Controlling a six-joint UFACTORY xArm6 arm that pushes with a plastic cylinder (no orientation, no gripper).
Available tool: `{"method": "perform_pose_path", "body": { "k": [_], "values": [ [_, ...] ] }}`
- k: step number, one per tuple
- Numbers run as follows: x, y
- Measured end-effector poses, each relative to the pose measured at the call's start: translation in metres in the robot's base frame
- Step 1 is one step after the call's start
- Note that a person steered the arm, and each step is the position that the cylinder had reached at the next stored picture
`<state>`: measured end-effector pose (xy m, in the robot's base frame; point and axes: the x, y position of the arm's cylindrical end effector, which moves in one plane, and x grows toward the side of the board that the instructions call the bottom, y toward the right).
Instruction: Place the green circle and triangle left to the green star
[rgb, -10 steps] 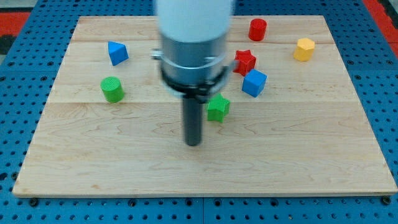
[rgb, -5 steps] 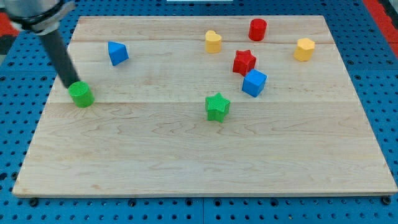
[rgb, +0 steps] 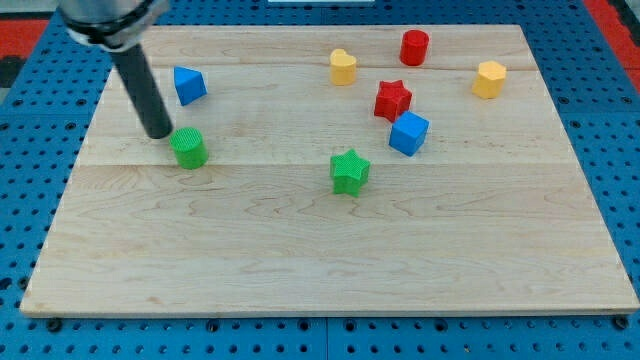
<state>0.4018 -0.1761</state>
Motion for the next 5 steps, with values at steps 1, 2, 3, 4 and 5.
{"method": "perform_pose_path", "body": {
  "k": [1,2,3,4,5],
  "values": [
    [0.044,0.045],
    [0.032,-0.012],
    [-0.02,-0.091],
    [-0.081,-0.09],
    [-0.11,-0.032]
  ]
}}
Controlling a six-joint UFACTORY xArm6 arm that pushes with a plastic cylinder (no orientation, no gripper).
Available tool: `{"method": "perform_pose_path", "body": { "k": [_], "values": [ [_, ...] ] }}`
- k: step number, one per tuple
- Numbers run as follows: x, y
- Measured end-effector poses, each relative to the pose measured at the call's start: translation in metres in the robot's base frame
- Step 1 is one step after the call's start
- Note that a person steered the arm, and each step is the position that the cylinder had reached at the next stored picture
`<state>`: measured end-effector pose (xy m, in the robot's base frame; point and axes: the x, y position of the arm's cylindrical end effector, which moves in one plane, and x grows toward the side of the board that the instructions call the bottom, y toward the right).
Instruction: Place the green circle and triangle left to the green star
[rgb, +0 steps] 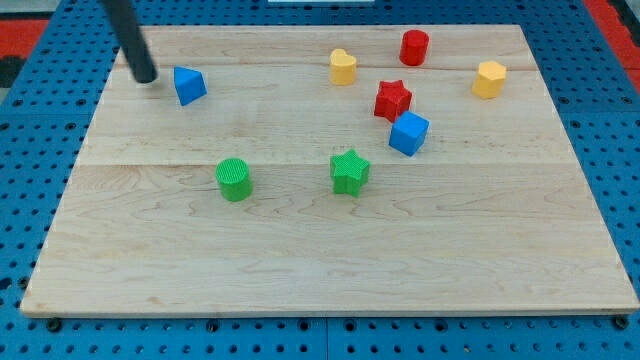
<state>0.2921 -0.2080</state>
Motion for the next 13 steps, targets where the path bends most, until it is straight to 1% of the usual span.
{"method": "perform_pose_path", "body": {
  "k": [1,2,3,4,5,6,7,8,12,13],
  "values": [
    [0.012,0.025],
    [0.055,0.053],
    [0.051,0.069],
    [0.024,0.088],
    [0.062,0.108],
    [0.082,0.097],
    [0.074,0.103],
    [0.059,0.129],
    [0.059,0.134],
    [0.067,0.132]
  ]
}}
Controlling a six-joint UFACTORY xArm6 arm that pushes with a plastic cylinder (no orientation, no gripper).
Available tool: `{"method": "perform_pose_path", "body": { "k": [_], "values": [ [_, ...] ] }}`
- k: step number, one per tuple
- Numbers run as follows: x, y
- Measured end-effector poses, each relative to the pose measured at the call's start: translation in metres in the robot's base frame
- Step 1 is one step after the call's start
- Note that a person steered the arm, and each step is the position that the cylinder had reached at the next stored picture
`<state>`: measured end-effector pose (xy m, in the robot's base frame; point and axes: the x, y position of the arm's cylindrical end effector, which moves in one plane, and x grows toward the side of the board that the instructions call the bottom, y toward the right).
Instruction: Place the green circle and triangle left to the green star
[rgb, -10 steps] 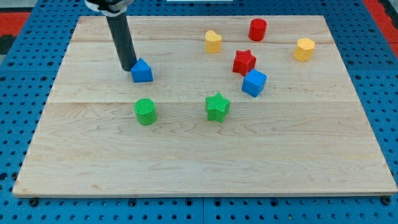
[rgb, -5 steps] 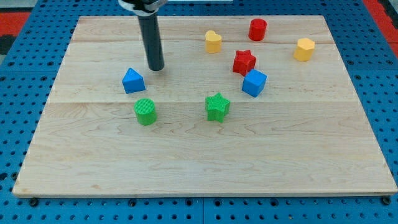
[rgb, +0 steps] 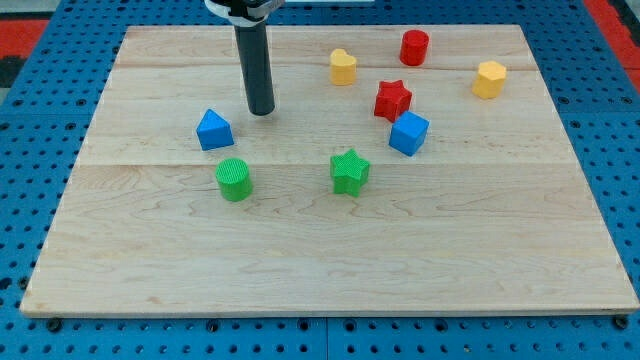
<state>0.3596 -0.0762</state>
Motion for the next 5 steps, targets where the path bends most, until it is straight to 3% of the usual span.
{"method": "perform_pose_path", "body": {
  "k": [2,4,5],
  "values": [
    [0.049,-0.048],
    [0.028,-0.067],
    [0.043,-0.116]
  ]
}}
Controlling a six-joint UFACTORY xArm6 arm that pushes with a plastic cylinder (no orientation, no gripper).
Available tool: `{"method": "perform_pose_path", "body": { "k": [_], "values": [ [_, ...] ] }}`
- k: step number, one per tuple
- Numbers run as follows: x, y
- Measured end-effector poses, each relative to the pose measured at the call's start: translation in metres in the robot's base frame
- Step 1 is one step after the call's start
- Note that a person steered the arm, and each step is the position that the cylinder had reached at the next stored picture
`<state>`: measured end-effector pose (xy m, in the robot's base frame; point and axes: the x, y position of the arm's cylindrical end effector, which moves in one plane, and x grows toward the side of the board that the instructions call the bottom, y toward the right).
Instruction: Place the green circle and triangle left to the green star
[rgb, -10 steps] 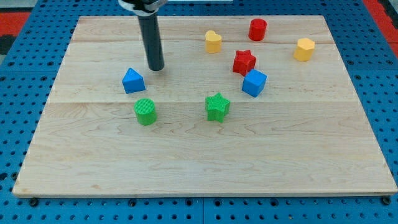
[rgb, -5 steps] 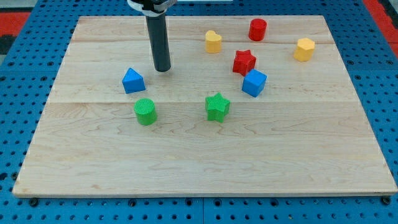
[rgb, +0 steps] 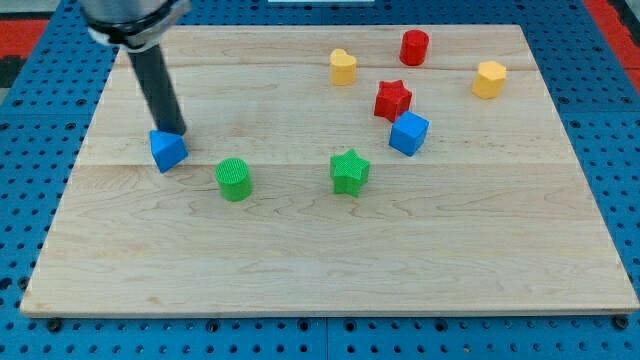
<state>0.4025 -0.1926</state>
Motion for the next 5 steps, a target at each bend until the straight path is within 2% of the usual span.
{"method": "perform_pose_path", "body": {
  "k": [1,3,4,5],
  "values": [
    [0.019,-0.014],
    [-0.009,0.042],
    [0.007,0.088],
    [0.044,0.099]
  ]
}}
